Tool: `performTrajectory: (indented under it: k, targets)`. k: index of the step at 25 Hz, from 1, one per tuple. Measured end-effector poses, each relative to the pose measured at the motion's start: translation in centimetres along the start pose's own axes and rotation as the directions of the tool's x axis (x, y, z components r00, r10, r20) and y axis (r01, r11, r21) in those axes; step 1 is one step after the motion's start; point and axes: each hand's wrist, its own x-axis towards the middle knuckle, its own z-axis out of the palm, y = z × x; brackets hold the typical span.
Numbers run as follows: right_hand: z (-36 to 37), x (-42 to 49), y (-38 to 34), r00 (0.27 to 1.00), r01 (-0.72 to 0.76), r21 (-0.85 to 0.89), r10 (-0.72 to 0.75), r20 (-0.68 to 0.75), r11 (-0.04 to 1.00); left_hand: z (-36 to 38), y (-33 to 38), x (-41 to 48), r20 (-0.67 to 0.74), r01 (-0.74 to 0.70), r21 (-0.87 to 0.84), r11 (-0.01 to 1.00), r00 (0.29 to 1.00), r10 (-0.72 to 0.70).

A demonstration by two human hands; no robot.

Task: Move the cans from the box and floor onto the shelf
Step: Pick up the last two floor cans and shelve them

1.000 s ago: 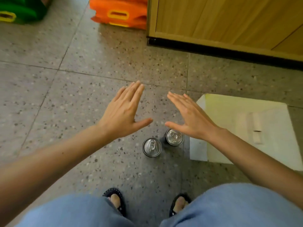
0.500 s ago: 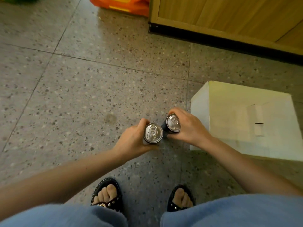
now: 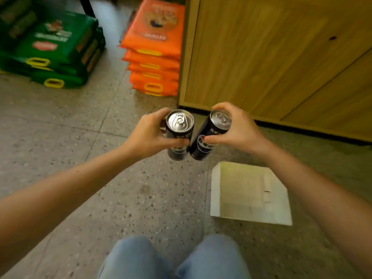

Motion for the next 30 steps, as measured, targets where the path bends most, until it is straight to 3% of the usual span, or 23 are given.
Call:
performTrajectory:
  k: [8, 15, 18, 21, 25, 30]
  targets:
    - [-24.3, -0.7, -25.0, 0.996, 0.044, 0.052, -0.04, -0.078, 0.998, -18.3, 30.3, 2.5, -0.012, -0.106, -0.088, 0.99, 0.994, 0.105]
    - [-38.2, -2.4, -40.0, 0.973, 0.076, 0.123, -0.047, -0.227, 0.99, -29.2, 50.3, 4.4, -0.041, -0.203, -0.073, 0.977, 0.979, 0.2]
    - [-41.8, -2.9, -43.1, 0.96, 0.079, 0.145, -0.036, -0.277, 0.986, -30.5, 55.2, 6.1, -0.073, -0.222, -0.099, 0.97, 0.974, 0.216]
    - [-45.3, -2.5, -44.1, 0.939, 0.062, 0.044, -0.043, -0.341, 0.997, -30.0, 58.2, 8.2, -0.076, -0.236, -0.113, 0.965, 0.971, 0.229]
    - [-50.7, -0.6, -43.3, 0.922, 0.05, -0.021, -0.055, -0.382, 0.998, -28.1, 61.6, 12.3, -0.082, -0.237, -0.123, 0.964, 0.97, 0.229]
    - [-57.6, 2.8, -40.9, 0.924, 0.102, 0.032, -0.082, -0.373, 0.994, -25.5, 65.0, 18.5, -0.188, -0.226, -0.115, 0.967, 0.961, 0.202]
